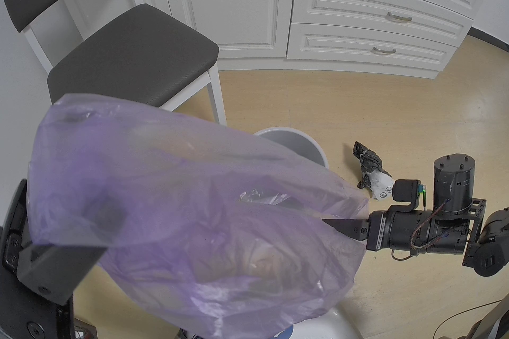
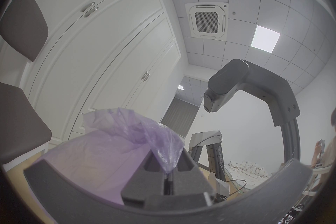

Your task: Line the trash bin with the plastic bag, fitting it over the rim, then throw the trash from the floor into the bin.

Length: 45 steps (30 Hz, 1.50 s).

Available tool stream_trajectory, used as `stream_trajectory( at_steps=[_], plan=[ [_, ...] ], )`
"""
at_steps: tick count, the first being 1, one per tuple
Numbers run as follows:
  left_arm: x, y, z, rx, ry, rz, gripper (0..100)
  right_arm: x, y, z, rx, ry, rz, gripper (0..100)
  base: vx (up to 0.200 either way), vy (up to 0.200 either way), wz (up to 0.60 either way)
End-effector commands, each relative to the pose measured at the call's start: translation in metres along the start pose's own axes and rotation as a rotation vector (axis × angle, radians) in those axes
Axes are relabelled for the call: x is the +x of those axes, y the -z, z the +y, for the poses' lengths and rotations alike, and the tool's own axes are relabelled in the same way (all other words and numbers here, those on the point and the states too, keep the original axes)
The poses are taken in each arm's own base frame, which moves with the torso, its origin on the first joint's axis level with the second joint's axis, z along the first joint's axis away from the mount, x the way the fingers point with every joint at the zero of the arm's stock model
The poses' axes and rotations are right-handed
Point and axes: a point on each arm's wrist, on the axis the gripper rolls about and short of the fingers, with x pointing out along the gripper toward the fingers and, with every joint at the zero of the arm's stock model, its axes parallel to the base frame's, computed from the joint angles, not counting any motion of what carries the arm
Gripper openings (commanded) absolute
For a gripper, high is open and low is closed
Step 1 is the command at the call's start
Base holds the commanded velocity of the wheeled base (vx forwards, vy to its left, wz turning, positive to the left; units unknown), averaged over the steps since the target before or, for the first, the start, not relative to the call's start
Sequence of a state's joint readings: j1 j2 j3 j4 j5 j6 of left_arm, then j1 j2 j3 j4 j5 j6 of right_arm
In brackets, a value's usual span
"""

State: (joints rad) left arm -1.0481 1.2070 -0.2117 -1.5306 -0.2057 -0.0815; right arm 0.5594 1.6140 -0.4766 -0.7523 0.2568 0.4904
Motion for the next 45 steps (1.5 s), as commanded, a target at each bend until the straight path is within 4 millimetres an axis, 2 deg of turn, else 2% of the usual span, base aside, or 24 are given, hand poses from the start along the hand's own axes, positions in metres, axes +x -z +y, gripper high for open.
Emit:
stream_trajectory(
  at_steps=[1, 6, 14, 17, 21, 24, 37, 45],
  plan=[
    [0.000, 0.001, 0.000, -0.002, -0.001, 0.006, 0, 0.000, 0.000, 0.001, 0.013, -0.003, 0.000, 0, 0.000, 0.000, 0.00],
    [0.002, 0.008, 0.001, -0.038, -0.004, 0.034, 0, -0.003, -0.006, 0.002, 0.010, -0.007, -0.046, 0, 0.000, 0.000, 0.00],
    [0.010, 0.025, 0.009, -0.052, -0.042, 0.106, 0, -0.018, -0.028, 0.002, 0.015, 0.030, -0.236, 0, 0.000, 0.000, 0.00],
    [0.013, 0.034, 0.016, -0.051, -0.080, 0.142, 0, -0.028, -0.040, 0.006, 0.009, 0.052, -0.316, 0, 0.000, 0.000, 0.00],
    [0.015, 0.040, 0.024, -0.065, -0.117, 0.167, 0, -0.033, -0.046, 0.008, 0.006, 0.075, -0.359, 0, 0.000, 0.000, 0.00],
    [0.019, 0.054, 0.040, -0.104, -0.192, 0.211, 0, -0.040, -0.055, 0.014, -0.002, 0.103, -0.425, 0, 0.000, 0.000, 0.00],
    [0.031, 0.085, 0.062, -0.133, -0.354, 0.319, 0, -0.068, -0.069, 0.032, -0.033, 0.117, -0.507, 0, 0.000, 0.000, 0.00],
    [0.043, 0.085, 0.070, -0.123, -0.497, 0.399, 0, -0.072, -0.065, 0.043, -0.060, 0.138, -0.507, 0, 0.000, 0.000, 0.00]
  ],
)
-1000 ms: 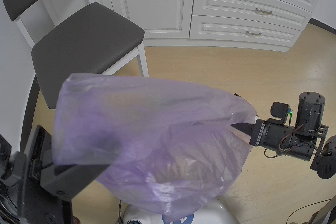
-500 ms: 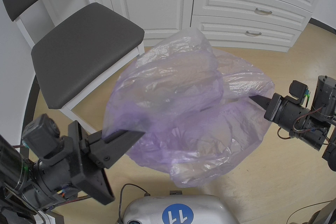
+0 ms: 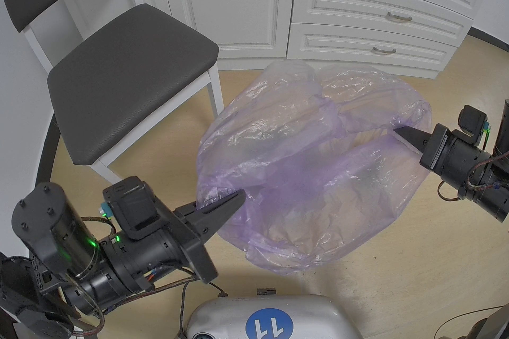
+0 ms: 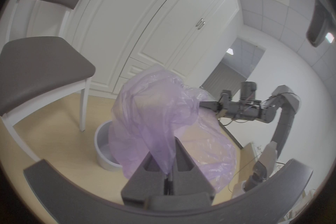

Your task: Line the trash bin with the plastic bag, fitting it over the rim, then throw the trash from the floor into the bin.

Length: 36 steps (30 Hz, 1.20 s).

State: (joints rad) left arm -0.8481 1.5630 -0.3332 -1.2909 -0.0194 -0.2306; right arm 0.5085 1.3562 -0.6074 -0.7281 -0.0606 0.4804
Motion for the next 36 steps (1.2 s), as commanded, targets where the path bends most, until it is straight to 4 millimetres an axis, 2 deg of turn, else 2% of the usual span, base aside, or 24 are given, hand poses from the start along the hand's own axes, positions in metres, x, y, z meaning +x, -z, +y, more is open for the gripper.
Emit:
stream_trajectory(
  at_steps=[1, 13, 25, 36],
  plan=[
    [0.011, -0.011, 0.000, 0.001, -0.082, -0.012, 0, -0.007, -0.001, 0.008, -0.030, -0.015, -0.012, 0, 0.000, 0.000, 0.00],
    [0.028, -0.017, 0.004, 0.029, -0.355, 0.099, 0, -0.019, 0.008, 0.017, -0.115, 0.000, 0.056, 0, 0.000, 0.000, 0.00],
    [0.027, -0.017, 0.005, 0.039, -0.368, 0.102, 0, -0.023, 0.028, 0.021, -0.227, 0.011, 0.133, 0, 0.000, 0.000, 0.00],
    [0.030, -0.015, 0.005, 0.066, -0.366, 0.113, 0, -0.023, 0.036, 0.019, -0.255, 0.031, 0.157, 0, 0.000, 0.000, 0.00]
  ],
)
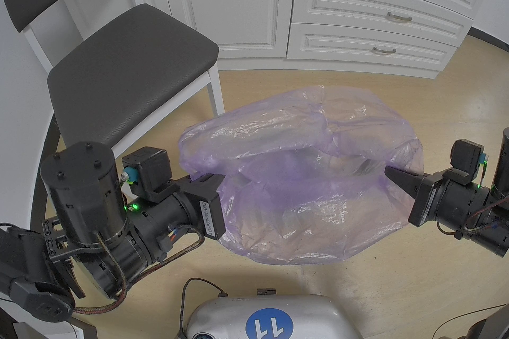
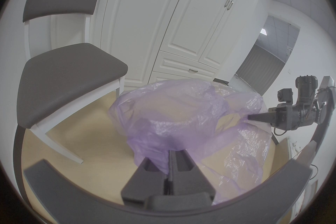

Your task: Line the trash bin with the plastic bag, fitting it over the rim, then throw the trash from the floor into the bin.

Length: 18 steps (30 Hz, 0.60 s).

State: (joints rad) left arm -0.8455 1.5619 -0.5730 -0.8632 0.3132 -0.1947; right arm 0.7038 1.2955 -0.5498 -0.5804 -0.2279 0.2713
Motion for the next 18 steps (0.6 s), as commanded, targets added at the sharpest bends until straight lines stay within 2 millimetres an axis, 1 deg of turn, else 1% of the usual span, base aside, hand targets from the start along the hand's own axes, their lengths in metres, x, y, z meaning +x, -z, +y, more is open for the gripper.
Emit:
stream_trajectory(
  at_steps=[1, 4, 9, 13, 18],
  plan=[
    [0.002, 0.000, -0.001, 0.009, 0.000, -0.001, 0, 0.002, 0.006, -0.001, -0.014, 0.007, 0.025, 0, 0.000, 0.000, 0.00],
    [0.003, -0.001, -0.001, 0.018, 0.001, -0.004, 0, 0.004, 0.010, -0.002, -0.031, 0.013, 0.042, 0, 0.000, 0.000, 0.00],
    [0.006, 0.004, -0.001, 0.036, -0.003, 0.017, 0, 0.001, 0.013, -0.006, -0.063, 0.026, 0.048, 0, 0.000, 0.000, 0.00],
    [0.006, 0.007, 0.000, 0.039, -0.006, 0.026, 0, -0.010, 0.012, -0.009, -0.120, 0.036, 0.025, 0, 0.000, 0.000, 0.00],
    [0.004, 0.008, 0.001, 0.047, -0.028, 0.026, 0, -0.016, 0.015, -0.011, -0.159, 0.035, 0.027, 0, 0.000, 0.000, 0.00]
  ],
)
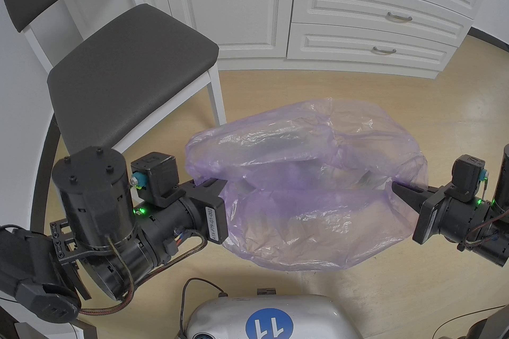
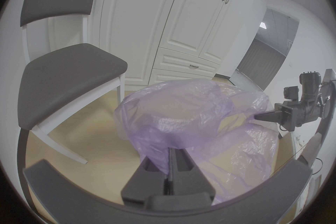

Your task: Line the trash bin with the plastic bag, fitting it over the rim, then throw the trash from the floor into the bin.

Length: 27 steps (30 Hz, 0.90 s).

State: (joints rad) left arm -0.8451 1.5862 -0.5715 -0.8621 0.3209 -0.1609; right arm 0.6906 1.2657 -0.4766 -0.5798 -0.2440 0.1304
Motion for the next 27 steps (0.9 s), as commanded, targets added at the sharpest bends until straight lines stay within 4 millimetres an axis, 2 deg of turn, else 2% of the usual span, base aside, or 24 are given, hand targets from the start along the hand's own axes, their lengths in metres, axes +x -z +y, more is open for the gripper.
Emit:
stream_trajectory(
  at_steps=[1, 11, 17, 27],
  plan=[
    [0.000, 0.002, 0.001, 0.009, -0.024, 0.004, 0, -0.007, 0.002, -0.002, -0.015, 0.001, -0.008, 0, 0.000, 0.000, 0.00],
    [-0.001, 0.007, 0.003, 0.035, -0.043, 0.019, 0, -0.003, 0.007, -0.002, -0.030, 0.004, 0.021, 0, 0.000, 0.000, 0.00],
    [-0.004, 0.008, 0.009, 0.064, -0.107, 0.016, 0, 0.003, 0.013, -0.002, -0.073, 0.071, 0.047, 0, 0.000, 0.000, 0.00],
    [-0.007, 0.008, 0.011, 0.080, -0.155, 0.006, 0, -0.004, 0.018, 0.007, -0.113, 0.090, 0.046, 0, 0.000, 0.000, 0.00]
  ],
)
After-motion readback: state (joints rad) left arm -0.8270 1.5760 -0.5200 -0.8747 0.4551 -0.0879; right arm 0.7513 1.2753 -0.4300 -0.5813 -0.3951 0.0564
